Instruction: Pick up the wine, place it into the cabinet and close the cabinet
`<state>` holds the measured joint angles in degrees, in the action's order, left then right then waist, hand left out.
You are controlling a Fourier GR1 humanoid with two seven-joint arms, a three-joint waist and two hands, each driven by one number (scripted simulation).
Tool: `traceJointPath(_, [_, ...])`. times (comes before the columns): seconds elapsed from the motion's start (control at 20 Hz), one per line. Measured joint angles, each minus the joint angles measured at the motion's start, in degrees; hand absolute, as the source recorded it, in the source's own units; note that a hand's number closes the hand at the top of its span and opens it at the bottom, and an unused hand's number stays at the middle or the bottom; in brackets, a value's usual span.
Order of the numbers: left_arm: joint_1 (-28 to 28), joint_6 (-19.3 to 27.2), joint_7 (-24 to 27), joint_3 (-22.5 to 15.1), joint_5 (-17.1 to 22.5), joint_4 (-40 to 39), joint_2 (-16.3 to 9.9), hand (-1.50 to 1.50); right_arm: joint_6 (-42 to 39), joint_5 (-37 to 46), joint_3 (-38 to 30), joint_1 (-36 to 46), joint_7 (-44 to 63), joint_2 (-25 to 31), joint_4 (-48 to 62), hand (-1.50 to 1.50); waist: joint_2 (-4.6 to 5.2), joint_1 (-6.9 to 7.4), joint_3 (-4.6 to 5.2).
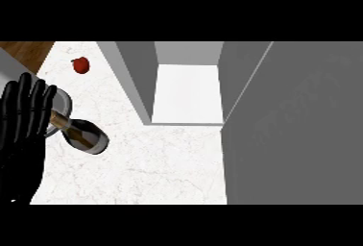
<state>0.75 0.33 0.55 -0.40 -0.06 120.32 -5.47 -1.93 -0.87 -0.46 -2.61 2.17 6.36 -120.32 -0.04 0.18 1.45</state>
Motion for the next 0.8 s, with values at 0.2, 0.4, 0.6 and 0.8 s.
traceJointPath(0.2, [1.32,8.02,0.28,0.40,-7.73,-3.59,3.04,-1.50,-1.44,-1.95,-0.28,0.58,0.42,0.62,-1.34,-1.50,0.06,-0.50,-0.97])
traceJointPath(0.4, [3.63,21.35,-1.94,1.48,-10.87,-7.80,4.53,-1.50,-5.02,-5.01,2.86,-1.38,0.77,0.72,-2.78,-1.50,0.20,-1.44,-1.28])
traceJointPath(0.6, [9.37,35.51,-5.09,-3.02,-10.98,-13.17,5.10,-1.50,-8.71,-8.69,5.70,-4.16,3.45,1.79,-5.83,-1.50,0.16,-2.06,-1.39])
traceJointPath(0.8, [15.75,46.25,-8.97,-8.64,-13.49,-18.26,5.32,-1.50,-8.73,-11.15,6.71,-5.47,9.36,2.49,-11.55,-1.50,0.06,-1.60,-1.44])
